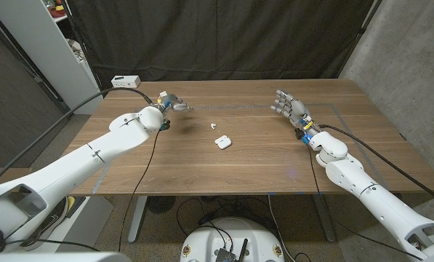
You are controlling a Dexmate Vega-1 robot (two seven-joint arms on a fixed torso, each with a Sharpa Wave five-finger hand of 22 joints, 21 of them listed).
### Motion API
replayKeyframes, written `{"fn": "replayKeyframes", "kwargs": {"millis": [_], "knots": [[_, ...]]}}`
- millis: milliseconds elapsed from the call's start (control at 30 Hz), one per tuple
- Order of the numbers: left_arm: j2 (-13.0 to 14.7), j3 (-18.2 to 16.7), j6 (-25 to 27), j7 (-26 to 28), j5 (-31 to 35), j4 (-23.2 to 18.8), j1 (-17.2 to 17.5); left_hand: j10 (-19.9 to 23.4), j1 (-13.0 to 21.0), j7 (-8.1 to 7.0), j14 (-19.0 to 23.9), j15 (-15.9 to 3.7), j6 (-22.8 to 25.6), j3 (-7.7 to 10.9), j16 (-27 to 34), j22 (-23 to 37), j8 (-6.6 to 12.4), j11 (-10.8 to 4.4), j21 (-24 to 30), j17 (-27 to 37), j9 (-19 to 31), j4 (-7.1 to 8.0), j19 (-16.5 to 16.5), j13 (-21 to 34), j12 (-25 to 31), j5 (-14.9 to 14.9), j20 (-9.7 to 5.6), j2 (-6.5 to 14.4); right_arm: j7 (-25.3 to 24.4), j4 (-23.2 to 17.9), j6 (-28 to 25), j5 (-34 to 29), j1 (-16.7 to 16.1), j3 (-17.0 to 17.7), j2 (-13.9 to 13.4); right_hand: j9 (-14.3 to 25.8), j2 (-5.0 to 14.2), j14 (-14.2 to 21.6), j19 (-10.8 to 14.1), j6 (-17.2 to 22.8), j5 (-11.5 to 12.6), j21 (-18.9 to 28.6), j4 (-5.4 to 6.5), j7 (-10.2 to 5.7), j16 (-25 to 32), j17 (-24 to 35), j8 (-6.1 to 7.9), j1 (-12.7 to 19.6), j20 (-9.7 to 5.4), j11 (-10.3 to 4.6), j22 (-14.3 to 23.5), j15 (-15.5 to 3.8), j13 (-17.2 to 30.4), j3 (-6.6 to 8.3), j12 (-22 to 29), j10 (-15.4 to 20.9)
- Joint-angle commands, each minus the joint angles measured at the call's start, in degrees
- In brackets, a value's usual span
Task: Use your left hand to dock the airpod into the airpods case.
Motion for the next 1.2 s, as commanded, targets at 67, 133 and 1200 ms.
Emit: {"fn": "replayKeyframes", "kwargs": {"millis": [67, 133, 1200], "knots": [[-0.44, 17.86, 11.47, -8.00, 21.94, -1.23, -11.64, 0.22, 1.42, -1.05, -0.21, -0.36, 1.07, -0.45, -0.01, 0.13, 0.36, -0.79, 0.37, 0.03, 0.35, -0.07, 0.81, -0.07, 0.27, 0.36, -0.07, -0.13, 0.88, -3.03, -1.17, 1.78, -2.79, 0.73, -1.84, 0.11, -0.30, 0.50, -0.39, -0.07, -0.08, 0.36, 0.21, 0.43, 0.11, 0.14, -0.14, -0.52, -0.23, 0.41, 0.24, -4.60, 0.16, -0.26, 0.29, 0.29], [-1.23, 19.78, 11.85, -9.75, 24.88, -0.39, -12.90, 0.36, 1.93, -1.34, 0.06, -0.81, 1.82, -0.55, 0.07, 0.15, 0.65, -0.94, 0.51, 0.02, 0.48, -0.07, 1.25, -0.16, 0.33, 0.42, -0.21, -0.06, 1.64, -2.80, -0.88, 2.07, -2.78, 0.77, -1.91, 0.10, -0.33, 0.48, -0.43, -0.03, -0.09, 0.36, 0.25, 0.38, 0.08, 0.14, -0.13, -0.61, -0.10, 0.55, 0.24, -4.47, 0.16, -0.29, 0.28, 0.26], [-12.20, 25.82, 6.80, -29.27, 36.83, 11.08, -20.71, 3.47, 6.50, -3.25, 2.80, -3.79, 3.88, -2.13, 0.50, 0.25, 1.03, -2.98, 0.49, -0.06, 1.21, 0.04, 1.64, -0.97, 1.43, 0.13, 0.00, -0.13, 8.79, 5.41, -2.74, 6.57, 1.23, 0.81, -0.22, 0.04, -0.67, 1.51, -0.62, -0.08, -0.06, 0.38, 0.56, 0.31, 0.20, 0.04, -0.22, -1.57, 0.34, 0.86, 0.24, -4.43, 0.17, -0.48, 0.50, 1.09]]}}
